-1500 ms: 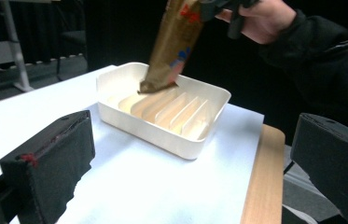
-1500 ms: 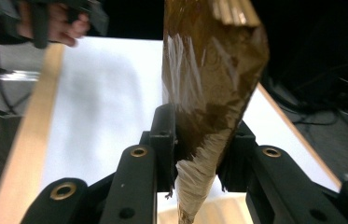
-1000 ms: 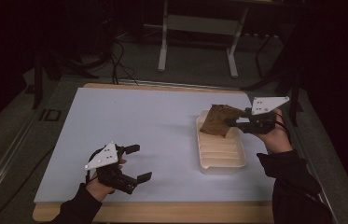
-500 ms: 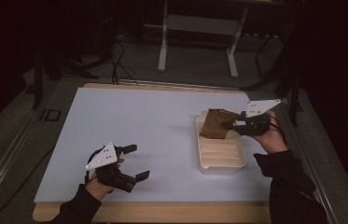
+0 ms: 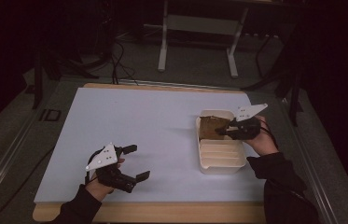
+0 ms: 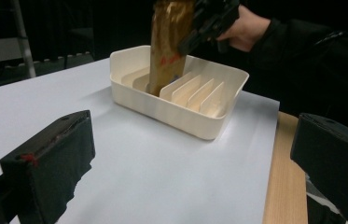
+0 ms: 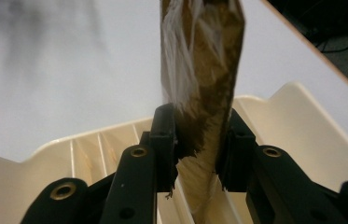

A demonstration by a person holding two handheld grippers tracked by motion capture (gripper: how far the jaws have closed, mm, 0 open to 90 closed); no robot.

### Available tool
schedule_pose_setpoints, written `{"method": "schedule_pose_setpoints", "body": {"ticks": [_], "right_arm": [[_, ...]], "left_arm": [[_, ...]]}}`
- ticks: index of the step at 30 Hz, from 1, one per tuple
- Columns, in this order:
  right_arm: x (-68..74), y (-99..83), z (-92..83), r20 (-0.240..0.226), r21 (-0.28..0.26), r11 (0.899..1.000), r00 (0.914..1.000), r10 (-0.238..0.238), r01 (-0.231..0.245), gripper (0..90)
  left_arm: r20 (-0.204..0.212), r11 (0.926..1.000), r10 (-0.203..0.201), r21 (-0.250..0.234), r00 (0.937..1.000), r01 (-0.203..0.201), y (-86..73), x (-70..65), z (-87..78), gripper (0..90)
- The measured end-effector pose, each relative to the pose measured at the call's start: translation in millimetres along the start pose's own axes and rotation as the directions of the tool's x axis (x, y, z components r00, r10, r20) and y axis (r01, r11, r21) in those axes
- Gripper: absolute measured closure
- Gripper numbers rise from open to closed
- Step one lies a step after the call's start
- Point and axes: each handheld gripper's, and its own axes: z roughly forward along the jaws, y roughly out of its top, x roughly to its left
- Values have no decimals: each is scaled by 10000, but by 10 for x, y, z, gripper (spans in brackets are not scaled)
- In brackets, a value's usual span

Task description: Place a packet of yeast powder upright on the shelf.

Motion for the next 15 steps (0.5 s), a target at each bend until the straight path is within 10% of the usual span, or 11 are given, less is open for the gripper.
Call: {"method": "schedule_pose_setpoints", "body": {"ticks": [10, 15], "right_arm": [[5, -32, 21, 193, -75, 9987, 9985, 515, -513, 675], [72, 137, -75, 704, -400, 9966, 9947, 750, -723, 501]], "left_arm": [[-16, 10000, 53, 47, 10000, -53, -16, -1, -1, 2], [-40, 10000, 26, 71, 10000, -26, -16, 10, -14, 1]]}}
